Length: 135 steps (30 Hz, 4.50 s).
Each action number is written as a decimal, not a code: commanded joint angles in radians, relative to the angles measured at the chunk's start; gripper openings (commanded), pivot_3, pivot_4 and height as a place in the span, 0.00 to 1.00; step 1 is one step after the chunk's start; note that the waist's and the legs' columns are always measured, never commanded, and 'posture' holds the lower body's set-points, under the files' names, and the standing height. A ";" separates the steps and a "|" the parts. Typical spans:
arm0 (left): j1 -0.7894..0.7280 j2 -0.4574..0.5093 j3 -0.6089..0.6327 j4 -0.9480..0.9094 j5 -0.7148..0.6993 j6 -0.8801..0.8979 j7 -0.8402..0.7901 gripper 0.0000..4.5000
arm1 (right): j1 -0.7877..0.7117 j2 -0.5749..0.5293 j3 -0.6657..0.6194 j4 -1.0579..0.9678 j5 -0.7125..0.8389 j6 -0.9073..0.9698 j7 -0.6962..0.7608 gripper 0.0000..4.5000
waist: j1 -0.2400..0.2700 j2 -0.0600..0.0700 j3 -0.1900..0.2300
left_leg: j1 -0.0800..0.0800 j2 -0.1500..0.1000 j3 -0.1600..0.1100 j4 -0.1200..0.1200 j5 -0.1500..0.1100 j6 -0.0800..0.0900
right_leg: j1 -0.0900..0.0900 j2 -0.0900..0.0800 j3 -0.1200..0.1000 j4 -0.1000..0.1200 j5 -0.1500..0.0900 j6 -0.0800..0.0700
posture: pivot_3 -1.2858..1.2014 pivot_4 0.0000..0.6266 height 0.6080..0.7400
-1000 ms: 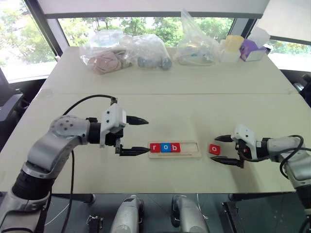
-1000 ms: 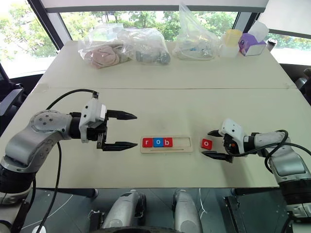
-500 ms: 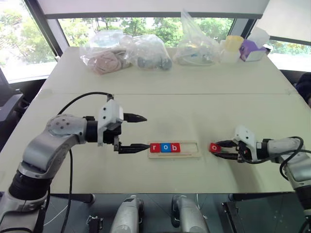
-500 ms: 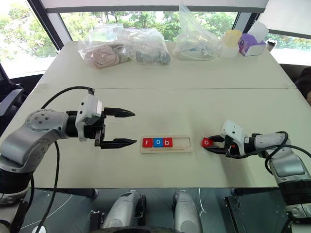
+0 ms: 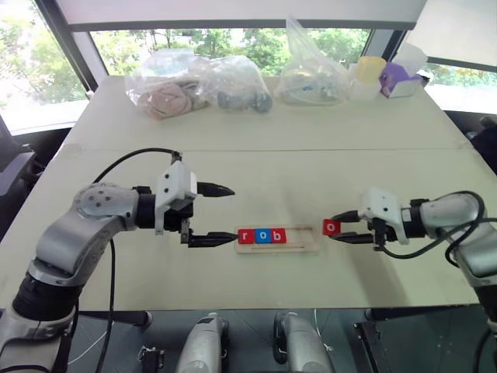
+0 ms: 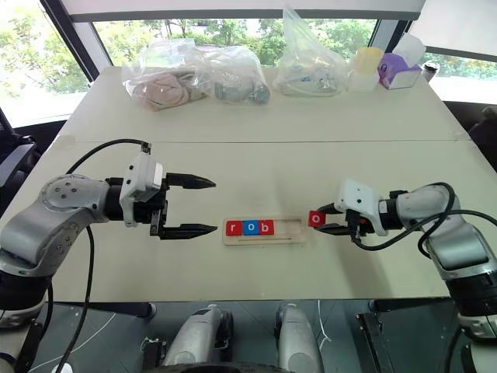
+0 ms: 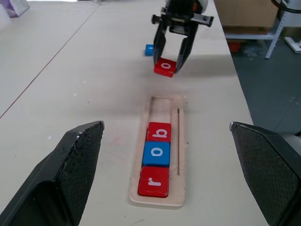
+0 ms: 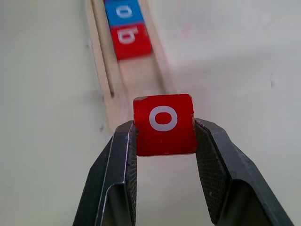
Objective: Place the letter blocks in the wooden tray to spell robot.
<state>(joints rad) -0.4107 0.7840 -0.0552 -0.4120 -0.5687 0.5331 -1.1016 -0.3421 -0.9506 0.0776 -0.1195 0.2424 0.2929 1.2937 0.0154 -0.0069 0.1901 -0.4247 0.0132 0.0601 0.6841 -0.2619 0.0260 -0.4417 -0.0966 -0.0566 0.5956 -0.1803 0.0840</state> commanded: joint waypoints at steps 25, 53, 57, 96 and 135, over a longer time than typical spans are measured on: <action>0.044 0.016 0.031 -0.064 0.002 -0.017 0.026 1.00 | -0.179 0.164 0.179 0.127 -0.086 -0.046 0.038 0.26 | -0.003 0.000 0.000 | 0.000 0.000 0.001 0.000 0.000 0.000 | 0.000 0.000 0.000 0.001 0.000 0.000 | 0.52 0.24 1.00; 0.050 0.014 0.025 -0.072 -0.001 -0.014 0.040 1.00 | -0.188 0.178 0.183 0.149 -0.107 -0.050 0.059 0.99 | -0.003 0.000 0.000 | 0.000 -0.001 0.001 0.000 0.000 -0.001 | 0.000 0.000 0.000 0.001 0.000 0.000 | 0.52 0.24 1.00; 0.047 0.012 0.023 -0.072 0.000 -0.014 0.041 1.00 | -0.207 0.198 0.161 0.146 -0.089 -0.030 0.036 0.99 | -0.003 0.000 0.000 | 0.000 -0.001 0.001 0.000 0.001 -0.001 | 0.000 0.000 0.000 0.001 0.000 0.000 | 0.52 0.24 1.00; 0.022 0.001 0.008 -0.067 0.003 -0.007 0.032 1.00 | -0.238 0.268 0.091 0.289 -0.183 -0.197 -0.187 0.99 | -0.005 0.000 0.000 | 0.001 -0.001 0.001 0.000 0.001 -0.002 | 0.000 0.000 0.001 0.002 0.001 0.000 | 0.52 0.24 1.00; 0.005 -0.015 -0.002 -0.028 0.019 -0.036 0.009 1.00 | 0.173 0.460 -0.438 -0.241 -0.148 0.881 -0.934 0.94 | -0.004 0.000 -0.002 | 0.001 0.001 0.000 0.000 0.003 -0.004 | 0.000 0.001 0.001 0.001 0.002 -0.002 | 0.52 0.24 1.00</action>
<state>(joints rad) -0.4003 0.7722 -0.0640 -0.4301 -0.5525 0.5147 -1.0915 -0.1754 -0.4942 -0.3381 -0.3852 0.0892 1.1752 0.3776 0.0115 -0.0071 0.1884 -0.4238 0.0142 0.0601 0.6841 -0.2592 0.0222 -0.4416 -0.0953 -0.0560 0.5969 -0.1787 0.0819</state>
